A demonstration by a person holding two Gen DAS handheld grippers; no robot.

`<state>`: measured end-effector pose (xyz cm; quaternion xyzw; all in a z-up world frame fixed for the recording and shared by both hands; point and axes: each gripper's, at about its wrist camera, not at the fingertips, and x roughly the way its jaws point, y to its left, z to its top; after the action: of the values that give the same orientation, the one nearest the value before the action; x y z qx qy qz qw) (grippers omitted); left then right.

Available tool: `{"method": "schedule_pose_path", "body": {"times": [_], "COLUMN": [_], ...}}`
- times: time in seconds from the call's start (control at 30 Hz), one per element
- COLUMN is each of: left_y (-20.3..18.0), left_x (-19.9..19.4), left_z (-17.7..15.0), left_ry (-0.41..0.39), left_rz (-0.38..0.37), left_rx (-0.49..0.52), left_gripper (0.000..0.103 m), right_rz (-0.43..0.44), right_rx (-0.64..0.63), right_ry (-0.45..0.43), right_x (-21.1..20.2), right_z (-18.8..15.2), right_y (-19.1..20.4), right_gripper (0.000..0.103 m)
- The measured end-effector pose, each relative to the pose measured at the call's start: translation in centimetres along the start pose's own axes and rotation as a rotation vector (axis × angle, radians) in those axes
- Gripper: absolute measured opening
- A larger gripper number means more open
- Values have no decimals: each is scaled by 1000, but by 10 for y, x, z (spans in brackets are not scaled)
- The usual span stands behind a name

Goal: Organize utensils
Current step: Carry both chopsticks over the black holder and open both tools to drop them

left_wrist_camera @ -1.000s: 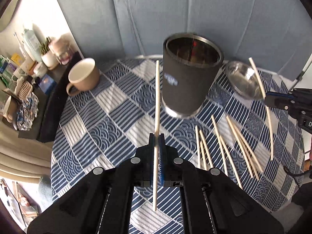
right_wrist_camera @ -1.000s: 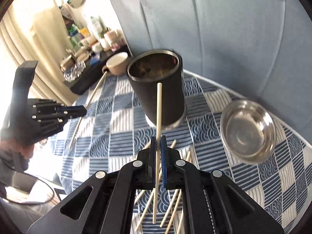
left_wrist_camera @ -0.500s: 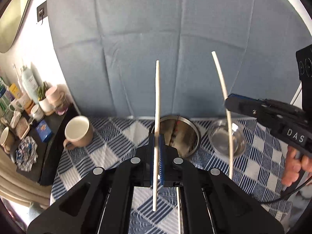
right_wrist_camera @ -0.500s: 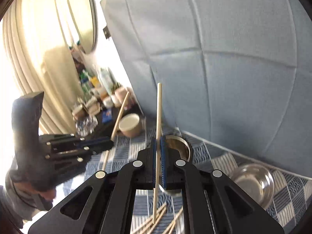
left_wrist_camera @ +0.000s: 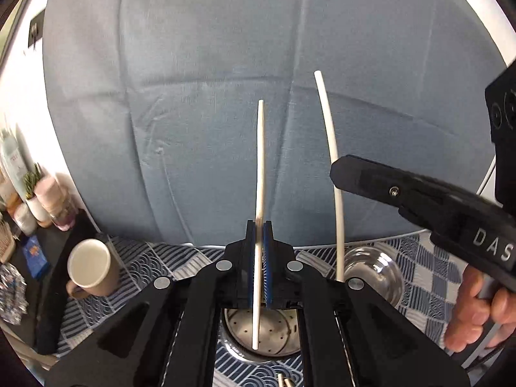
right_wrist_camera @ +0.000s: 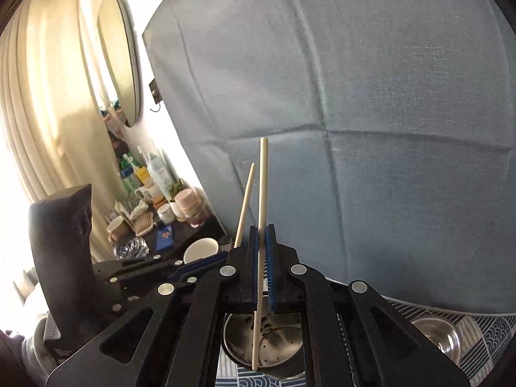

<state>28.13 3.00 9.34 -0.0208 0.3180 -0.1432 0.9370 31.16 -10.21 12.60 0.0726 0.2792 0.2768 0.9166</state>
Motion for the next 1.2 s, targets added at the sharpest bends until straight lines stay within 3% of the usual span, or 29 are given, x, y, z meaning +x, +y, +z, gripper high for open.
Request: {"method": "schedule_pose_path", "body": {"times": [0.1,0.2,0.53,0.67,1.0,1.2], "left_y": [4,8,-9,-6,7,17], "left_x": [10,16,21,25,20,3], "left_z": [-2,-8,-38,-49,-58,-52], "left_ry": [-14,-16,22,43,66,49], "left_rz": [-4,-53,-11,-12,-31,-4], "left_rx": [7,-26,94,91,55,31], "left_gripper": [4,4,5,5,6,12], "right_rz": [-6,-14,-35,-47,-50,-77], "right_rx": [9,14,75,68,69,54], "right_ry": [13,18,112,148,150,142], "right_x": [14,21,49,53,38,23], "right_z": [-3,-9,-55,-70,-68,-60], "right_y": [-3,-5,-20,-20,-25,-22], "right_gripper": [4,4,4,4,8,9]}}
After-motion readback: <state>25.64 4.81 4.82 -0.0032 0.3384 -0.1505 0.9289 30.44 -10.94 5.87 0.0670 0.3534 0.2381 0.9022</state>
